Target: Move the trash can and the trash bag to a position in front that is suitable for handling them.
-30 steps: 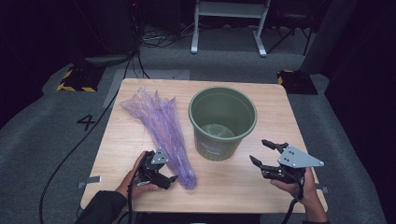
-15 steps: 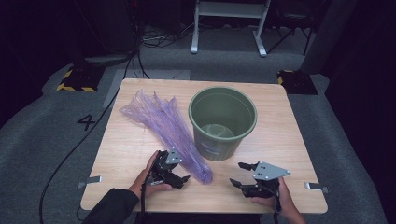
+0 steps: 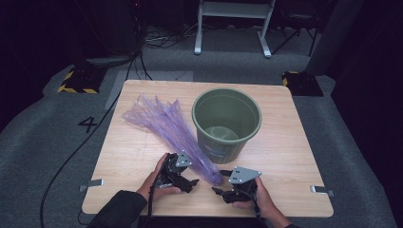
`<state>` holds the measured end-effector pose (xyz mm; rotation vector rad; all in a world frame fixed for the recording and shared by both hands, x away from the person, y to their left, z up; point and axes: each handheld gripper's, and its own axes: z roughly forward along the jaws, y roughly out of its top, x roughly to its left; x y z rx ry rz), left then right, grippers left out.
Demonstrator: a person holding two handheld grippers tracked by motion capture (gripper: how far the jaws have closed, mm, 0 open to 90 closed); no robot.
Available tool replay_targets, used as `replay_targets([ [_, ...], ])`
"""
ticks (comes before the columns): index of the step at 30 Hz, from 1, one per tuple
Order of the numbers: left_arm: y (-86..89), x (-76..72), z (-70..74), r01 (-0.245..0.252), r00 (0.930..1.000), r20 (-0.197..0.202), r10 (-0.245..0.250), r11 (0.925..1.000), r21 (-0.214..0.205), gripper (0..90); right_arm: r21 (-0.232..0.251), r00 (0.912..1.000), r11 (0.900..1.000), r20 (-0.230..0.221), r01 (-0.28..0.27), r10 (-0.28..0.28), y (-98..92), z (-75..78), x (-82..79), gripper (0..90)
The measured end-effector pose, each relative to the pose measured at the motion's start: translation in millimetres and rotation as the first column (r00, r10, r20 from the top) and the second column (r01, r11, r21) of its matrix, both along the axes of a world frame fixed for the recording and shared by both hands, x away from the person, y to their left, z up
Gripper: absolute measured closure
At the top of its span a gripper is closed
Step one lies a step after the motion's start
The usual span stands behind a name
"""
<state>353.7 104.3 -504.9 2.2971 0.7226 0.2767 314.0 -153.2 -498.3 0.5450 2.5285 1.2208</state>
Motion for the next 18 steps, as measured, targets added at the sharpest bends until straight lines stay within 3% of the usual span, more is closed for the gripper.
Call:
replay_targets([
  [1,0.0,0.0,0.0,0.000,1.0000,0.000,0.000,1.0000,0.000,0.2,0.000,1.0000,1.0000,0.000,0.000,0.000,0.0,0.0,0.0,38.8],
  [4,0.5,-0.5,0.0,0.006,1.0000,0.000,-0.006,1.0000,-0.001,0.2,-0.003,0.9999,0.9999,0.009,0.011,-0.011,0.1,-3.7,3.2,58.8],
  [7,4.6,-3.1,0.1,0.066,0.9978,0.003,-0.066,0.9978,0.001,0.4,-0.008,0.9990,0.9995,0.033,0.029,-0.029,-7.8,-4.0,5.0,75.9],
  [10,11.8,-3.4,0.0,0.085,0.9964,0.000,-0.085,0.9964,0.000,0.2,-0.023,0.9976,0.9987,0.053,0.046,-0.045,-15.1,-4.4,6.8,80.0],
  [13,20.5,-3.3,-0.1,0.088,0.9961,0.000,-0.088,0.9961,0.000,0.2,-0.022,0.9975,0.9981,0.043,0.057,-0.056,-30.0,-4.3,10.6,81.5],
  [18,40.9,-8.7,-0.3,0.053,0.9986,0.001,-0.053,0.9986,-0.001,0.3,-0.005,0.9929,0.9933,0.030,0.116,-0.115,-72.8,-3.1,17.4,81.9],
])
